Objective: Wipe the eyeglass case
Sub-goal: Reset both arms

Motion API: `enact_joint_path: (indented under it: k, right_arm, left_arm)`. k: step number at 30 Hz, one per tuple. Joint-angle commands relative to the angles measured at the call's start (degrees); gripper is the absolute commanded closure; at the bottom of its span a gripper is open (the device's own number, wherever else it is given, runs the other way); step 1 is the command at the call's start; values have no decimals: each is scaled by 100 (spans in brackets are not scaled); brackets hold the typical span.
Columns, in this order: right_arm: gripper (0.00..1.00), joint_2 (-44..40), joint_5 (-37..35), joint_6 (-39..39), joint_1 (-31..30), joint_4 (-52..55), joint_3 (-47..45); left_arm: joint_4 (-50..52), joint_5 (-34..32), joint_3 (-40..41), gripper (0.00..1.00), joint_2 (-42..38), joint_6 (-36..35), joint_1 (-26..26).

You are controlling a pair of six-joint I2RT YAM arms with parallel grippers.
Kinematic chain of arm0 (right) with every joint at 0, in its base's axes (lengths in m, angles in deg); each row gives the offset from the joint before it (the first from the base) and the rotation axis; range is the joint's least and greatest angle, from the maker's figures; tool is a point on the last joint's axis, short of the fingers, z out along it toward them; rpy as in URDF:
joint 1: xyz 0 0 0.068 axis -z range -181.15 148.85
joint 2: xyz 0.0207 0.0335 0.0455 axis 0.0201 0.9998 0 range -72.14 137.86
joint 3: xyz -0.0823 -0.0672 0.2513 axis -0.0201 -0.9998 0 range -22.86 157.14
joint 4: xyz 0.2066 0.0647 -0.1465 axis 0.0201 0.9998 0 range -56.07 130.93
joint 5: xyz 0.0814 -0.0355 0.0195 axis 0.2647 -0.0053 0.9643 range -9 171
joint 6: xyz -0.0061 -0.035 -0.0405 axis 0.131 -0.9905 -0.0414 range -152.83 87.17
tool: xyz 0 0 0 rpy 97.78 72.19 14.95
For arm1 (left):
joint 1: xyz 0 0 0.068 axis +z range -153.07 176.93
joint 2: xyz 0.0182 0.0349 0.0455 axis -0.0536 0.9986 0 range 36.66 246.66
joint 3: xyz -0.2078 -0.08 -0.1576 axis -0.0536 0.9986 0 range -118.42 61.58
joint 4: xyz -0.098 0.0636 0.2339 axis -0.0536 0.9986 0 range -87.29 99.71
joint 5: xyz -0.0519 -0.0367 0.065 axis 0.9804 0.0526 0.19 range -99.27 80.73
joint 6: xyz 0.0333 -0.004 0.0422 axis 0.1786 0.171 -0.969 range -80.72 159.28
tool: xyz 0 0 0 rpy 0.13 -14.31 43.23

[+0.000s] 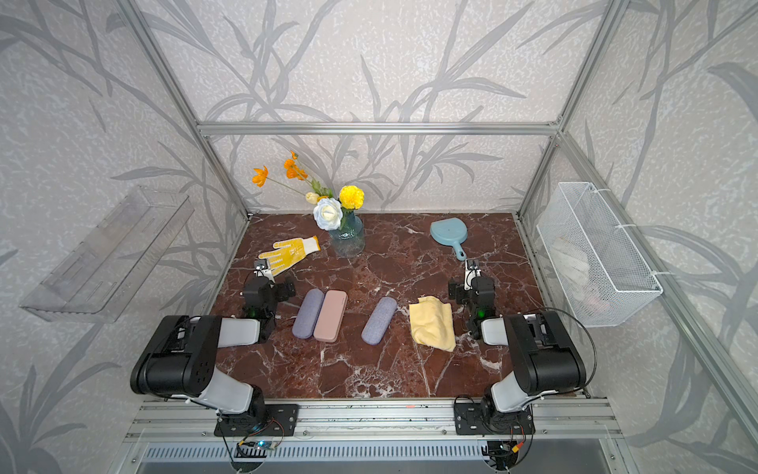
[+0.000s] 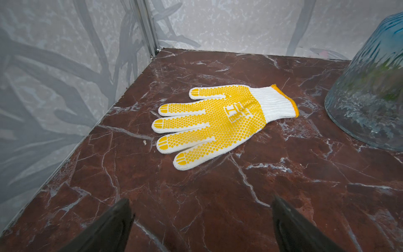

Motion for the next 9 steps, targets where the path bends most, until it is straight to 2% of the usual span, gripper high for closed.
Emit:
enact_joint_path:
  k: [1, 9]
  right_arm:
    - [1, -119, 48, -47, -2, -112, 74]
    - [1, -119, 44, -40, -2, -114, 74]
  left_arm:
    - [73, -2, -109, 0, -104, 30, 13]
    - [51, 77, -97, 0, -93, -63, -39]
